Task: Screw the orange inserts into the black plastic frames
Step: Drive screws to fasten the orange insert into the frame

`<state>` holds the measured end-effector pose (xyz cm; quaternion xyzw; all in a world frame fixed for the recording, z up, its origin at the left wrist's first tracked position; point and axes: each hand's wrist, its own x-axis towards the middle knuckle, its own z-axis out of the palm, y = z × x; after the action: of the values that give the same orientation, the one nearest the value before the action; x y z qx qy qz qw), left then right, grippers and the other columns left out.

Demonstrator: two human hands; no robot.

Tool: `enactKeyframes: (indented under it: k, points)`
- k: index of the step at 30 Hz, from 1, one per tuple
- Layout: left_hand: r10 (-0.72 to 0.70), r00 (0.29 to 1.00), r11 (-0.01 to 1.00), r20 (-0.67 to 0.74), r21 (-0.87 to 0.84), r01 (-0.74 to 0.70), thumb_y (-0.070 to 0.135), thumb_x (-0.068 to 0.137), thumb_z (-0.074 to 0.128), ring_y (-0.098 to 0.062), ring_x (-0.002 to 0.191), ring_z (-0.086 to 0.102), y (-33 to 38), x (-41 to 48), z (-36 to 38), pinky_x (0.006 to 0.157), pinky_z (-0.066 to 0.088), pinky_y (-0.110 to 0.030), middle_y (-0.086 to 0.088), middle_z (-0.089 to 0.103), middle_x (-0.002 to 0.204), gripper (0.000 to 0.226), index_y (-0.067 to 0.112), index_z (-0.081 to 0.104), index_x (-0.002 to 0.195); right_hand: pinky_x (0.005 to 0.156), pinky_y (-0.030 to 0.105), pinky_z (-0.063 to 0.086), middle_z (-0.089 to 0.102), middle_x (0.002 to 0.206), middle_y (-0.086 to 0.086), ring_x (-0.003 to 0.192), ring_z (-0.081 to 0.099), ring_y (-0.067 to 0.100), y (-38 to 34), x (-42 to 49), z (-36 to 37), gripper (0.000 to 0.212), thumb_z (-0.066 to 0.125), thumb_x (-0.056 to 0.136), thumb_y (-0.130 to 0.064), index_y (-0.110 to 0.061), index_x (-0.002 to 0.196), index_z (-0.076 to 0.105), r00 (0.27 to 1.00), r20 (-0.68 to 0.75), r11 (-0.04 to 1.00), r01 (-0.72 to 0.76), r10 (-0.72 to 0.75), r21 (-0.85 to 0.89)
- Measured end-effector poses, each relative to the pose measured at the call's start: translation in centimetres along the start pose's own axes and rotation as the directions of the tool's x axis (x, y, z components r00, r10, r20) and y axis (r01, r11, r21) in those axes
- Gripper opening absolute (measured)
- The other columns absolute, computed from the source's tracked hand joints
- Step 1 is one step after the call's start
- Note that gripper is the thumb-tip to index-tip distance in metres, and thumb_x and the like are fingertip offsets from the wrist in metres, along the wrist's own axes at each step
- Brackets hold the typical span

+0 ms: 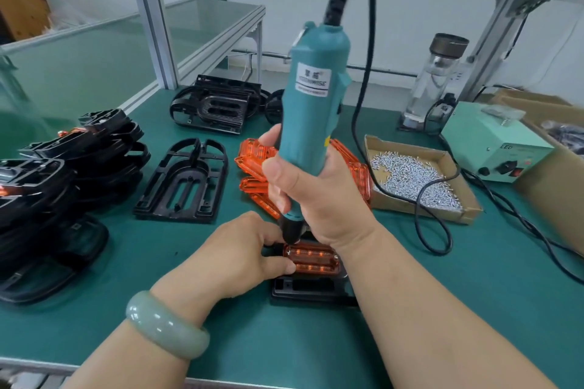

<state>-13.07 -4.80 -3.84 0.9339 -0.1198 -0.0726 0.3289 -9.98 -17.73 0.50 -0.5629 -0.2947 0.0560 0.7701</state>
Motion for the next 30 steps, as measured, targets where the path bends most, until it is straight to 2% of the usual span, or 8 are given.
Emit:
enactKeyframes:
  k: [2,5,7,11,14,17,22,30]
  points:
    - [0.035,0.999,0.999,0.026,-0.005,-0.035,0.041,0.073,0.076,0.004,0.065,0.055,-0.2,0.0,0.0,0.054,0.038,-0.008,0.026,0.06,0.07,0.041,0.071,0.051,0.063,0.046,0.022,0.038,0.046,0.056,-0.001,0.042,0.042,0.011,0.2,-0.3,-0.4,0.016,0.06,0.084,-0.006,-0.014,0.098,0.057,0.996,-0.08,0.999,0.036,-0.034,0.027]
    - [0.046,0.995,0.999,0.087,-0.016,-0.044,0.042,0.076,0.073,-0.009,0.072,0.059,-0.3,0.3,0.1,0.072,0.051,-0.023,0.015,0.069,0.078,0.029,0.063,0.062,0.093,0.047,0.023,0.039,0.046,0.056,-0.003,0.042,0.042,0.011,0.5,-0.7,-1.1,0.015,0.062,0.086,-0.01,-0.016,0.099,0.057,0.982,-0.177,0.995,0.074,-0.062,0.063]
    - [0.048,0.996,0.999,0.081,-0.018,-0.047,0.042,0.076,0.073,-0.012,0.074,0.059,-0.4,0.4,0.1,0.075,0.051,-0.025,0.013,0.069,0.079,0.03,0.057,0.064,0.1,0.048,0.023,0.039,0.046,0.057,-0.002,0.043,0.042,0.011,0.6,-0.9,-1.3,0.016,0.067,0.084,-0.016,-0.019,0.099,0.059,0.979,-0.189,0.992,0.093,-0.074,0.091]
    - [0.049,0.997,0.999,0.058,-0.016,-0.048,0.044,0.073,0.075,-0.01,0.075,0.062,-0.1,0.3,0.0,0.074,0.052,-0.028,0.01,0.068,0.077,0.024,0.063,0.063,0.082,0.048,0.021,0.04,0.048,0.057,-0.004,0.043,0.044,0.01,0.5,-0.9,-1.2,0.015,0.066,0.083,-0.017,-0.025,0.096,0.064,0.992,-0.099,0.991,0.087,-0.077,0.099]
    - [0.024,0.999,0.999,0.028,0.042,-0.025,0.046,0.072,0.076,0.0,0.062,0.055,0.2,0.2,0.0,0.056,0.042,-0.017,0.027,0.058,0.063,0.034,0.066,0.052,0.058,0.047,0.021,0.039,0.049,0.057,-0.003,0.042,0.044,0.01,0.3,-0.4,-1.0,0.014,0.061,0.087,-0.009,-0.018,0.098,0.059,0.995,-0.093,0.997,0.045,-0.039,0.063]
    - [-0.018,1.0,0.999,0.004,0.041,0.018,0.047,0.07,0.077,0.003,0.057,0.05,0.3,0.1,0.2,0.051,0.035,-0.02,0.025,0.055,0.058,0.033,0.063,0.052,0.055,0.046,0.021,0.039,0.049,0.055,-0.004,0.041,0.043,0.01,0.2,-0.2,-0.8,0.012,0.058,0.086,-0.009,-0.014,0.096,0.056,0.995,-0.095,0.998,0.022,-0.016,0.058]
    - [-0.04,0.999,0.998,0.005,0.041,0.04,0.048,0.068,0.078,0.004,0.058,0.049,0.5,0.2,0.2,0.052,0.034,-0.019,0.042,0.05,0.065,0.035,0.067,0.05,0.057,0.045,0.023,0.036,0.044,0.05,-0.001,0.04,0.039,0.013,0.5,-0.5,-1.0,0.014,0.06,0.083,-0.006,-0.019,0.081,0.056,0.989,-0.146,0.998,0.035,-0.026,0.059]
    - [-0.053,0.999,0.998,0.001,0.044,0.053,0.048,0.068,0.077,-0.006,0.061,0.05,0.2,0.4,0.4,0.056,0.041,-0.025,0.014,0.056,0.061,0.02,0.05,0.058,0.062,0.045,0.022,0.037,0.046,0.051,-0.003,0.039,0.041,0.012,0.7,-0.6,-0.6,0.015,0.062,0.081,-0.005,-0.018,0.084,0.056,0.984,-0.168,0.998,0.063,-0.06,0.01]
